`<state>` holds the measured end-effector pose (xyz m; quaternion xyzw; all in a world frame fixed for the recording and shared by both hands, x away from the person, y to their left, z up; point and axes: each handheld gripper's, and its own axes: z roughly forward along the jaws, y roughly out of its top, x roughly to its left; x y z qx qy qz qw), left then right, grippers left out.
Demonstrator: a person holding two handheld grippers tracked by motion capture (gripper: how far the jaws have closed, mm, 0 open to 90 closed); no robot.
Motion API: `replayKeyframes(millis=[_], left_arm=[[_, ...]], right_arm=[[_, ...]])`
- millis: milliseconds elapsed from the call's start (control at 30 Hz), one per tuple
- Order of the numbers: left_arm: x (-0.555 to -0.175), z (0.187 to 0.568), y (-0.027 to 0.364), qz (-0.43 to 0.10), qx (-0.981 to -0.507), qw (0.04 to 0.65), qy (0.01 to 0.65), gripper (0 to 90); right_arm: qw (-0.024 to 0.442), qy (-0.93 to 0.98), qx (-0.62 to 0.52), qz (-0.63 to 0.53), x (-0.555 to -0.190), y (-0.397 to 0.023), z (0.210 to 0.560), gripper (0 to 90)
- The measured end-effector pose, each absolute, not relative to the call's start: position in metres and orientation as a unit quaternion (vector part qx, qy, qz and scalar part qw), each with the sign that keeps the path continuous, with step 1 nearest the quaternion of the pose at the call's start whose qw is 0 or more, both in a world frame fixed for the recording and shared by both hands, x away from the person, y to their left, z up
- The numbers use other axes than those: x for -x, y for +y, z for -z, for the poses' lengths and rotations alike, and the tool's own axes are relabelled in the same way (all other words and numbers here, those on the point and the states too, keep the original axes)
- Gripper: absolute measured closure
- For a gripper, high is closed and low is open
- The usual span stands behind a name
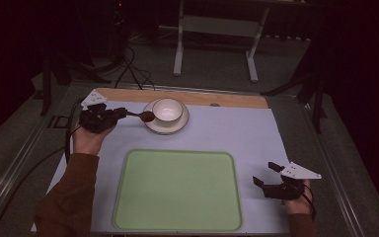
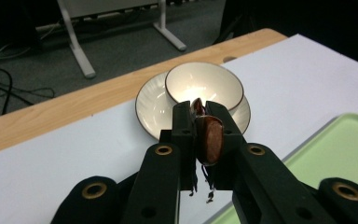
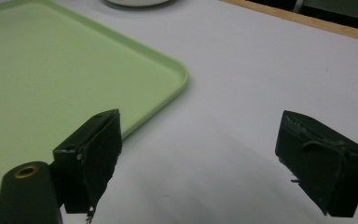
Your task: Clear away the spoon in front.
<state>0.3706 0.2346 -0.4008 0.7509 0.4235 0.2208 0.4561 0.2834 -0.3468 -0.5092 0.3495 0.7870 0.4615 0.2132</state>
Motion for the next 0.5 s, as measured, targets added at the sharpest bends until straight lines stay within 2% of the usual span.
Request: replayKeyframes(millis=[500], left_arm=[[-0.353, 0.424, 0.251, -0.202, -0.748, 0.449, 0.444, 83.1]], right_arm=[[0.212, 0.788, -0.35, -0.461, -0.283, -0.346, 0.509, 14.3]])
